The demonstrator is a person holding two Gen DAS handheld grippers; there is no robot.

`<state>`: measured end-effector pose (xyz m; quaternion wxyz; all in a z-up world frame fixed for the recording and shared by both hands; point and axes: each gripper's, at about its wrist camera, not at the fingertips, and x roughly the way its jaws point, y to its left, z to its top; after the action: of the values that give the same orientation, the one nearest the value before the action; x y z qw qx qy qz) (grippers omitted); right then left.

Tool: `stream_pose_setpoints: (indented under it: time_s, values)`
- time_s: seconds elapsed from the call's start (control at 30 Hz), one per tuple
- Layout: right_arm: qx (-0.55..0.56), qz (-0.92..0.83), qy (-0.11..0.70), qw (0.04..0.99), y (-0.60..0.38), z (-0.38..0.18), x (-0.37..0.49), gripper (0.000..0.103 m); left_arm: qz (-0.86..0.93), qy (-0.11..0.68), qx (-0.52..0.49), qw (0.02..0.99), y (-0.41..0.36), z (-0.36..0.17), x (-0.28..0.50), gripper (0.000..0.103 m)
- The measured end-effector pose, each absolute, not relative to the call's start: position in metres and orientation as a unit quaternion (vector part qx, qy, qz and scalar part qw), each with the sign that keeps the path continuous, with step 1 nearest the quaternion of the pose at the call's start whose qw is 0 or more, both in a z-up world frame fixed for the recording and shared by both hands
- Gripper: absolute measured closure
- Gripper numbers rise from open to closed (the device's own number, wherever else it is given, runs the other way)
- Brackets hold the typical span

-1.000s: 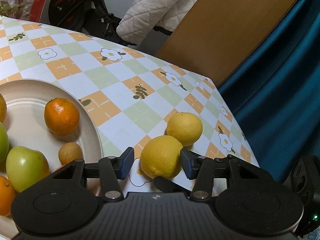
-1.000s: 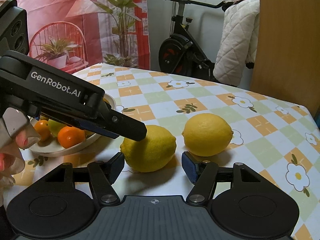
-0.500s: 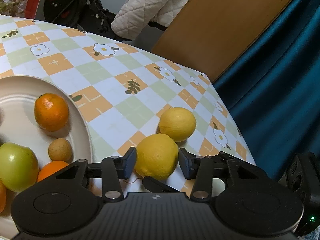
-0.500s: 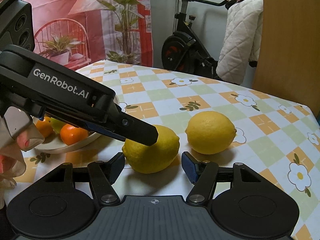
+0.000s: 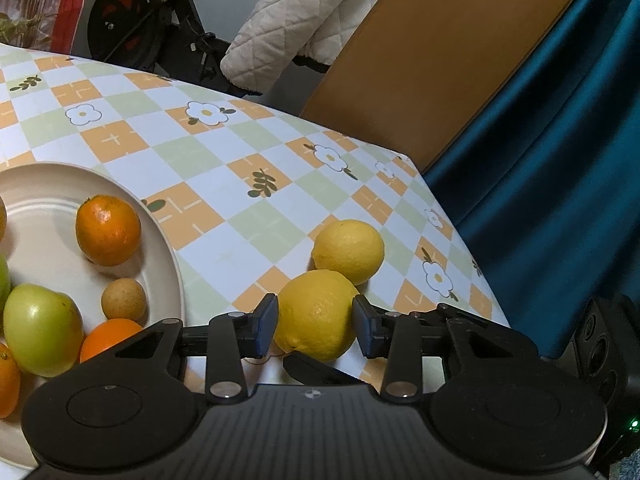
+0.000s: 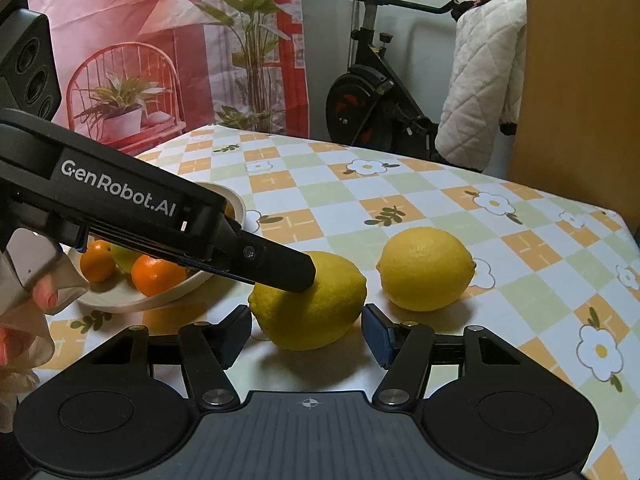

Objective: Organize fruits
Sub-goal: 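Carry both lemons over the beige plate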

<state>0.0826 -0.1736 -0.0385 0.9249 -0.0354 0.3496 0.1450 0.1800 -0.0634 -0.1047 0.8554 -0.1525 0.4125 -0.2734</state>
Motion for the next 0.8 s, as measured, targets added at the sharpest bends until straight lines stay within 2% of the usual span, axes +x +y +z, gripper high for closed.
stream_pose_setpoints:
  time_s: [0.43, 0.8]
  values:
    - [-0.059, 0.19, 0.325, 0.925, -0.112, -0.001, 0.101, 0.046, -0.248, 0.378, -0.175, 0.875, 0.002, -0.066, 0.171, 0.06]
    - [-0.099, 0.247, 0.335, 0.904, -0.039, 0.0, 0.128, 0.046, -0.2, 0.371, -0.222, 0.879, 0.073, -0.068, 0.17, 0.06]
